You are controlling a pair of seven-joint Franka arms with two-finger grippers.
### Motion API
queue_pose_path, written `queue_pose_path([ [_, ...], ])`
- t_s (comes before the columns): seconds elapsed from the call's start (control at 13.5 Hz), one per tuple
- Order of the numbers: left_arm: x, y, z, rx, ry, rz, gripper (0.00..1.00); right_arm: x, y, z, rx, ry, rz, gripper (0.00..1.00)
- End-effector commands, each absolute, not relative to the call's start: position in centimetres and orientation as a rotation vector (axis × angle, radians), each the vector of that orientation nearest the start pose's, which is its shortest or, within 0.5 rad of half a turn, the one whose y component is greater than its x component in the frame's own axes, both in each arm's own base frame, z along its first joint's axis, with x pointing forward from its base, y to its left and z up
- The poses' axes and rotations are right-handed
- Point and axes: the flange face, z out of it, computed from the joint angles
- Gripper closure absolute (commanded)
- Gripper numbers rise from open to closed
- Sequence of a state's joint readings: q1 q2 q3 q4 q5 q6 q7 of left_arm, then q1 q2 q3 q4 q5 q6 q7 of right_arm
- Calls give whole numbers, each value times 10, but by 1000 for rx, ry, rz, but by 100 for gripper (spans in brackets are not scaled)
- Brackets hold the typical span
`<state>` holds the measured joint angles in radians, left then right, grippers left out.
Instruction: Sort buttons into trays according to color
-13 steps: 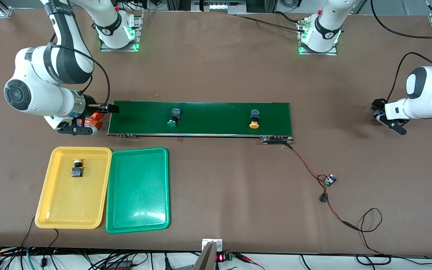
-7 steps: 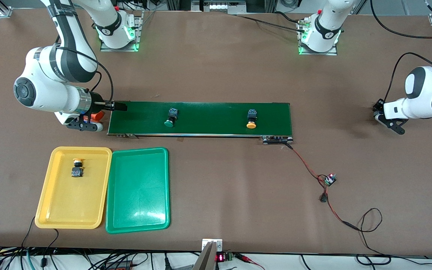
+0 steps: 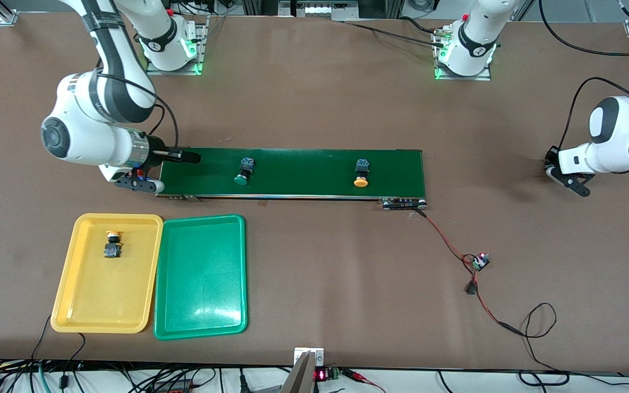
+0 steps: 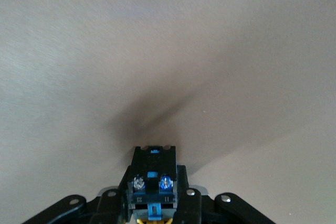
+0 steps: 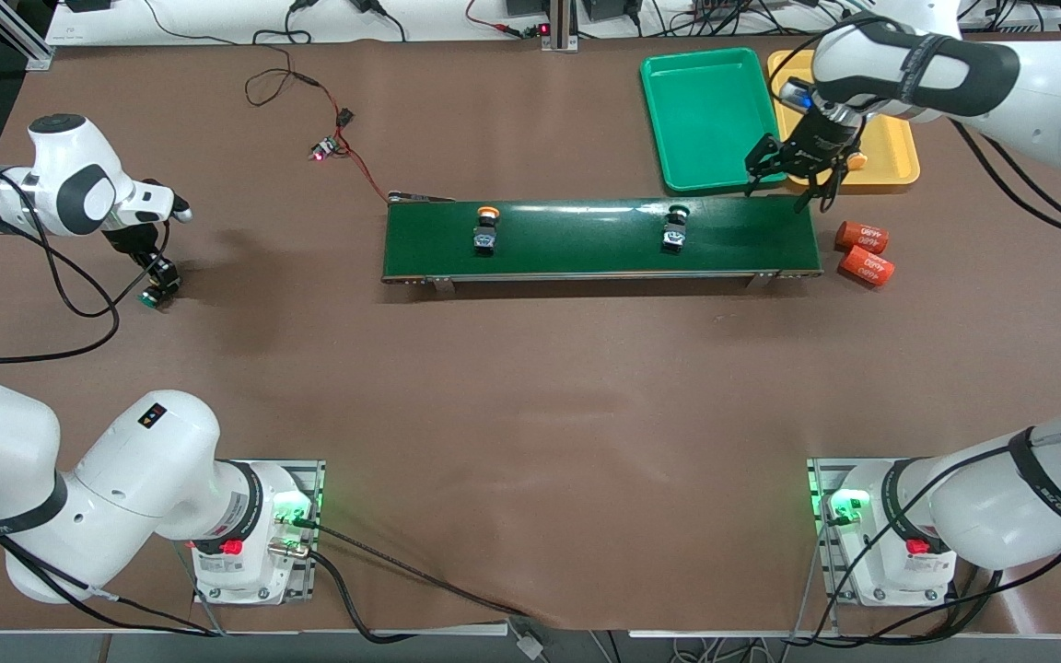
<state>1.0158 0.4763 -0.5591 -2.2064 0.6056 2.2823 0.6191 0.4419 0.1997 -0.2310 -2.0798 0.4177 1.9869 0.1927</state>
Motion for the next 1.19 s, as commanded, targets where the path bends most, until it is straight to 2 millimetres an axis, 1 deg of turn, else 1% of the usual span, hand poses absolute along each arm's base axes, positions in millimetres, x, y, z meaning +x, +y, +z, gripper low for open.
queue_pose_path([
  [0.0,490,221,206,-2906,977,399,100,526,161,309,-2836,340,470,0],
  [0.07,502,211,221,-2883,997,361,100,526,166,304,-2842,331,471,0],
  [0.15,511,206,233,-2875,994,325,100,527,168,302,-2844,329,467,0],
  [0.22,521,195,241,-2904,986,284,100,527,171,300,-2848,324,460,0],
  [0.3,532,179,250,-2917,996,264,100,527,174,300,-2852,317,443,0],
  [0.37,538,162,254,-2929,999,277,100,529,177,300,-2856,313,416,0],
  [0.52,551,122,266,-2947,967,284,100,531,185,303,-2858,359,370,0],
  [0.59,553,102,271,-2937,946,312,100,533,186,304,-2858,398,349,0],
  [0.74,558,68,276,-2953,902,330,100,536,186,305,-2855,411,309,0],
  [0.82,562,57,280,-2970,892,316,100,536,190,305,-2858,404,295,0],
  [0.89,565,47,284,-2976,892,318,100,535,195,299,-2865,404,295,0],
  [0.96,569,38,289,-2969,892,319,100,535,198,297,-2864,445,281,0],
  [1.04,574,32,297,-2964,885,335,100,532,208,295,-2861,469,277,0],
  [1.11,580,27,308,-2957,888,345,100,532,213,294,-2861,482,260,0],
])
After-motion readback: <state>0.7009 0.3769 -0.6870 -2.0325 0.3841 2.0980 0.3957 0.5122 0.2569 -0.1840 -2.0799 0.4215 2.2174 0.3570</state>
